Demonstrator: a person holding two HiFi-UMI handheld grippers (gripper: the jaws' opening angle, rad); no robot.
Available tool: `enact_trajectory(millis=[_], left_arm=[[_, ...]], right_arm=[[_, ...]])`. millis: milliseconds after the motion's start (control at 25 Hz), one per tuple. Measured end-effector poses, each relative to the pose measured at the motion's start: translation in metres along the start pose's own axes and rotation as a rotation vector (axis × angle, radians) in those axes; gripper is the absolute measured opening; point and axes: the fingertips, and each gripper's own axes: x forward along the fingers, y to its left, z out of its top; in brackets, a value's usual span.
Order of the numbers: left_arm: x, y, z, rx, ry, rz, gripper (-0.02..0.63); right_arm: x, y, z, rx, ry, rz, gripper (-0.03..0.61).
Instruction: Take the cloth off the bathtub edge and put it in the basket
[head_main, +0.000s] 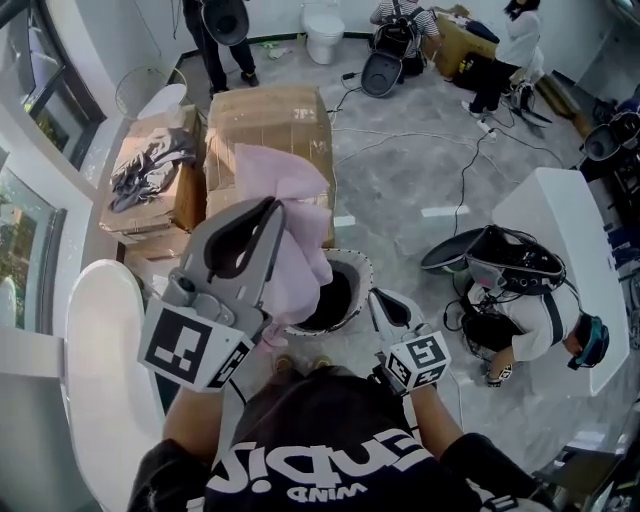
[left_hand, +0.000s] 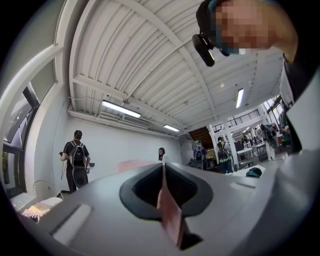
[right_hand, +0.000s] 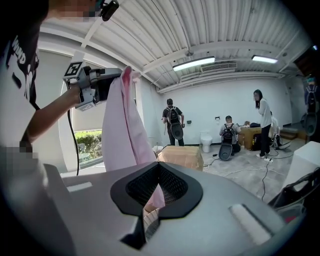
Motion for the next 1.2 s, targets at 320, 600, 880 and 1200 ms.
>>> enact_trajectory(millis=[320,600,880,1200], left_arm=[[0.017,0.009,-0.001,-0.005,-0.004,-0.073,0.015],[0.029,0.025,0.000,-0.018,-0.015,-0.105,0.015],[0.051,0.027,0.009,0.000,-0.055,-0.155,0.015],[0.084,0.035,0.041,0.010,-0.101,-0.207,0.015]], right_arm=[[0.015,0.000,0.009,0.016,-0.013,-0.049,0.009],[0.025,0.000,0.012,0.024,-0.012,-0.084,0.009],[0.036,-0.016,0.018,0.025,-0.026,-0.123,0.009],[0.059,-0.036,0.043,0.023,-0.028,-0.138,0.009]])
